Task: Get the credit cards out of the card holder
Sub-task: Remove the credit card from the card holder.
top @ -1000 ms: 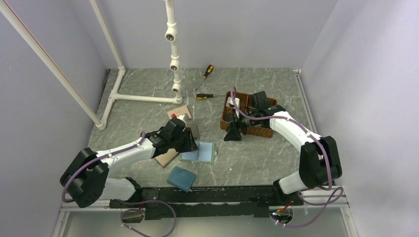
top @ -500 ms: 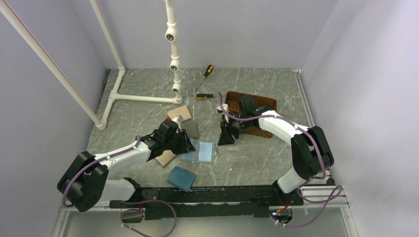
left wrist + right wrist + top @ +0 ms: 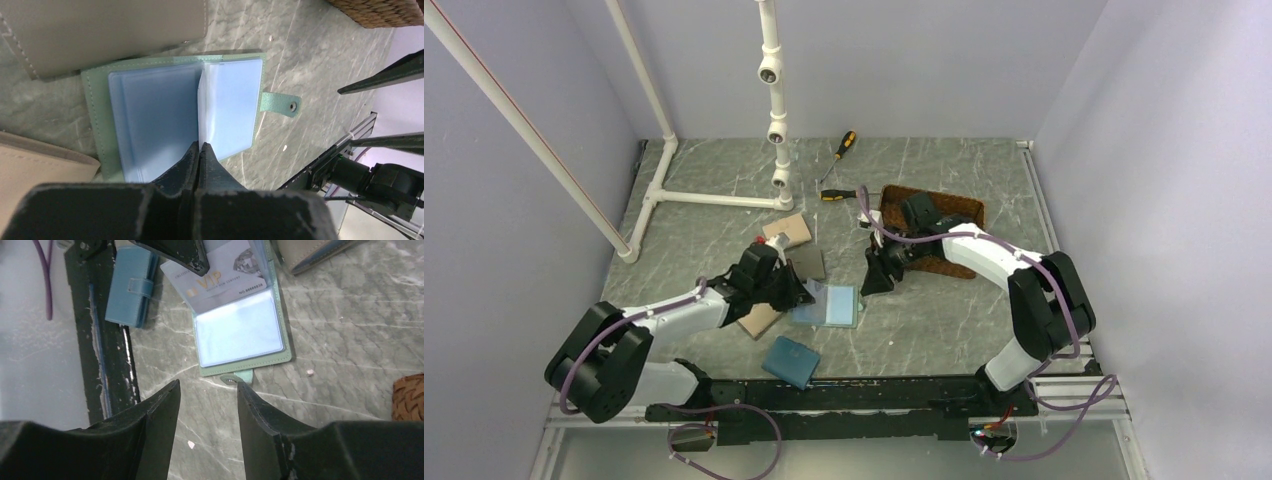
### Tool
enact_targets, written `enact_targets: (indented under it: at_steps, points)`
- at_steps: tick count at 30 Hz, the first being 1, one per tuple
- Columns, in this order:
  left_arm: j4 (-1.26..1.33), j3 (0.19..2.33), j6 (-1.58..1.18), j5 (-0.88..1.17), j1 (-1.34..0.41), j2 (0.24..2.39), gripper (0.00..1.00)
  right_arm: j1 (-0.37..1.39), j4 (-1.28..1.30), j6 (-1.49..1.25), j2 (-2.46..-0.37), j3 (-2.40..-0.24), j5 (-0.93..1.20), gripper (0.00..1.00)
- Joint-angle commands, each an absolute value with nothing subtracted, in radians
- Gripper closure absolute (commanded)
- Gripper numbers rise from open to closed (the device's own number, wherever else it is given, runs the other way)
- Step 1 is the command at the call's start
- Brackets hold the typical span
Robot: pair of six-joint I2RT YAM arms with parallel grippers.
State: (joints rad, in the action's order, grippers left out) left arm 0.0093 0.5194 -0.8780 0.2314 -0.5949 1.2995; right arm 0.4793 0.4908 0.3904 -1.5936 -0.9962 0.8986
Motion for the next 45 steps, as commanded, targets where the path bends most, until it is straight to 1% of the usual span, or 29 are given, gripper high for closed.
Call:
enact_targets:
  at_steps: [1,7,11,20,27,41,45]
  points:
    - [0.217,0.417,-0.849,0.3,-0.579,1.226,1.0,0.485,0.419,0.295,-1.615,-1.031,0.998,0.53]
    - [0.51,0.313,-0.836,0.357,-0.575,1.128,1.0,0.49,0.24,0.06,-1.653,-0.998,1.162,0.59]
    - [0.633,0.279,-0.826,0.369,-0.575,1.105,1.0,0.502,0.163,-0.053,-1.687,-0.989,1.206,0.63]
    - [0.735,0.253,-0.824,0.353,-0.575,1.086,1.0,0.508,0.145,-0.099,-1.692,-0.996,1.201,0.63]
    - [0.811,0.235,-0.84,0.365,-0.575,1.093,1.0,0.508,0.166,-0.095,-1.717,-1.007,1.126,0.63]
    - [0.911,0.209,-0.863,0.395,-0.576,1.088,1.0,0.505,0.204,-0.062,-1.735,-1.032,1.164,0.61]
    - [0.976,0.176,-0.881,0.382,-0.576,1.081,1.0,0.505,0.219,-0.045,-1.742,-1.042,1.186,0.6]
